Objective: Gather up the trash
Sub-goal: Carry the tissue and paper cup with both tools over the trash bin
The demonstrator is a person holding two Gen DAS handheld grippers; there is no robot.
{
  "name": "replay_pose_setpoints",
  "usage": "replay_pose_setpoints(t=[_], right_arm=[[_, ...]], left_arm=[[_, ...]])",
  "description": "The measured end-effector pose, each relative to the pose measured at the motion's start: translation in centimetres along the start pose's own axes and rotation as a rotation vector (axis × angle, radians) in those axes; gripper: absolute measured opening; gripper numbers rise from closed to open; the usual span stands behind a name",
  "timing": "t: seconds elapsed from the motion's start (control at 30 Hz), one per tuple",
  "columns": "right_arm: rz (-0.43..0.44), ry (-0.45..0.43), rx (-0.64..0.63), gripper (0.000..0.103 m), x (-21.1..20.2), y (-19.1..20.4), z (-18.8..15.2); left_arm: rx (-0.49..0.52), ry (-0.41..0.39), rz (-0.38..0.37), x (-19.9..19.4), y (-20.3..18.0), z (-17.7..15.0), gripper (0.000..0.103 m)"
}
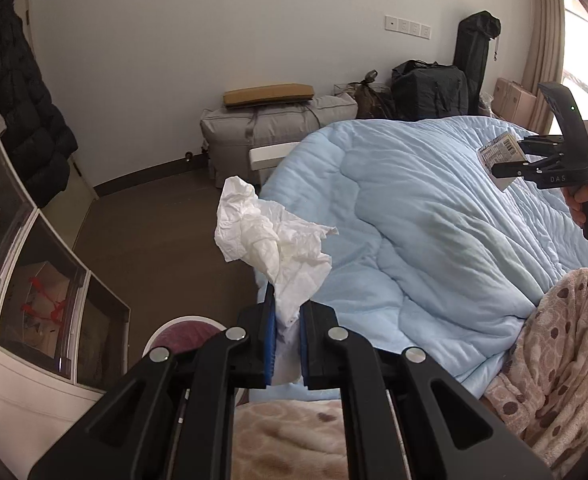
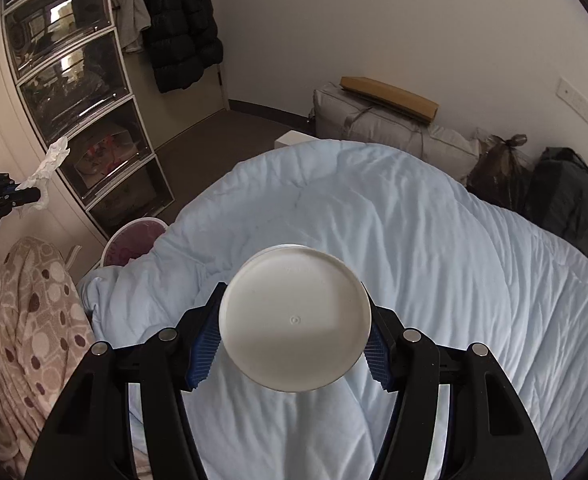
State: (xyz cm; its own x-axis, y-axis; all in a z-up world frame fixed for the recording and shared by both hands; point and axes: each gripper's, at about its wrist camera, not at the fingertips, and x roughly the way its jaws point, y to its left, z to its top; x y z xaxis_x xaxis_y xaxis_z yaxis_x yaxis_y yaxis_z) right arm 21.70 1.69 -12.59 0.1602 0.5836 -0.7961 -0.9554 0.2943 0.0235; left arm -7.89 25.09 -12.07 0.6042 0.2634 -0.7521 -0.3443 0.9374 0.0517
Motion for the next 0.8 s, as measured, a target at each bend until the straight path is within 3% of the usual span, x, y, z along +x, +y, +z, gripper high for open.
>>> replay_pose_setpoints(t=[0.27,0.47,0.57,0.7,0.8], right_arm=[[0.078,0.044,-0.148,0.059,5.0,7.9,5.6],[0.159,0.074,-0.244,0.059,8.7,14.1,9.0],[0.208,0.092,-0.301,0.059,10.6,17.3,10.2],[0.285,0.117,-0.402,0.059,13.4,21.7,11.5],[0.349,0.125,-0.487,0.059,15.4,24.6,12.0]], left_arm=[[-0.13,0.012,0.022,0.0,7.8,-2.8,0.009],[-0.171,0.041,0.046,1.3,12.5,-5.2,0.009],[-0.166,0.054,0.021,2.5,14.4,-6.4,0.009],[-0.126,0.05,-0.075,4.5,17.0,-8.5,0.009],[-0.071,0.086,-0.081,6.3,18.4,-9.8,0.009]])
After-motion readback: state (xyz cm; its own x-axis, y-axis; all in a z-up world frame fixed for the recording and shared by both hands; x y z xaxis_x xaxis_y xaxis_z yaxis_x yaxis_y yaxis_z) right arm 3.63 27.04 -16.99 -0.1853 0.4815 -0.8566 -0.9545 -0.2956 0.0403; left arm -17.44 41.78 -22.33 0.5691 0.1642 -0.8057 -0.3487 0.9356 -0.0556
